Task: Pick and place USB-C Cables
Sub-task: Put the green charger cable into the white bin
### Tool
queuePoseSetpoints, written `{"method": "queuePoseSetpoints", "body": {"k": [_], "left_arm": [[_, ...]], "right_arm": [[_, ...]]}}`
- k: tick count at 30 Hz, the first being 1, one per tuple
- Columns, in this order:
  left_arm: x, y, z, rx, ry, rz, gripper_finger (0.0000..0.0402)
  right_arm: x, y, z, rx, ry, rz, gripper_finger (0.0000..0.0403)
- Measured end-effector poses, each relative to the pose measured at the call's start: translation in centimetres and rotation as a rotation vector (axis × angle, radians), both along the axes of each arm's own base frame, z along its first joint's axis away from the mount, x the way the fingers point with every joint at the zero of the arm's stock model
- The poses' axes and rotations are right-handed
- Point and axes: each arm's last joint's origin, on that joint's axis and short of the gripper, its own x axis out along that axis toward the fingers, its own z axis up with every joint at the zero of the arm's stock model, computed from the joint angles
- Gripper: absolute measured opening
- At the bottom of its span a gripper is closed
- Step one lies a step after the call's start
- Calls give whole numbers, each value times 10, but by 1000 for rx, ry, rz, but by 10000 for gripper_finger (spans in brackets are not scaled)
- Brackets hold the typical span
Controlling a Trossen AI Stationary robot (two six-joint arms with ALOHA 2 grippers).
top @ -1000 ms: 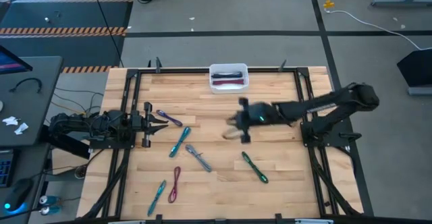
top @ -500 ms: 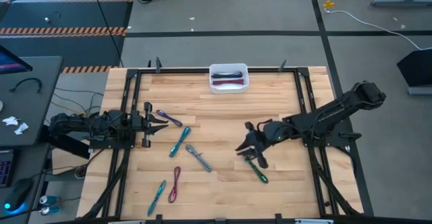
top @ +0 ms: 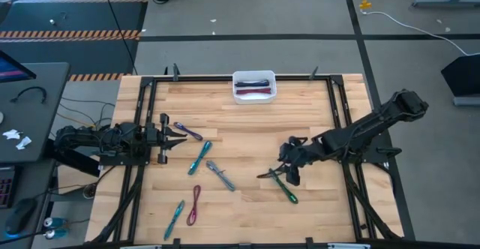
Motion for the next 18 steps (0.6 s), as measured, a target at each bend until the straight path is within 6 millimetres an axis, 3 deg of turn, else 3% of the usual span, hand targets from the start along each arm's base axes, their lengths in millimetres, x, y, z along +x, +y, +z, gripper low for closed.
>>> {"method": "queuePoseSetpoints", "body": {"k": [12, 18], "left_arm": [[0, 0, 0, 0, -1, 0, 57], [0, 0, 0, -60, -4, -5, 57]], "right_arm": [[-23, 43, -6, 40, -30, -200, 205], [-22, 63, -27, 8, -54, -276, 205]]}}
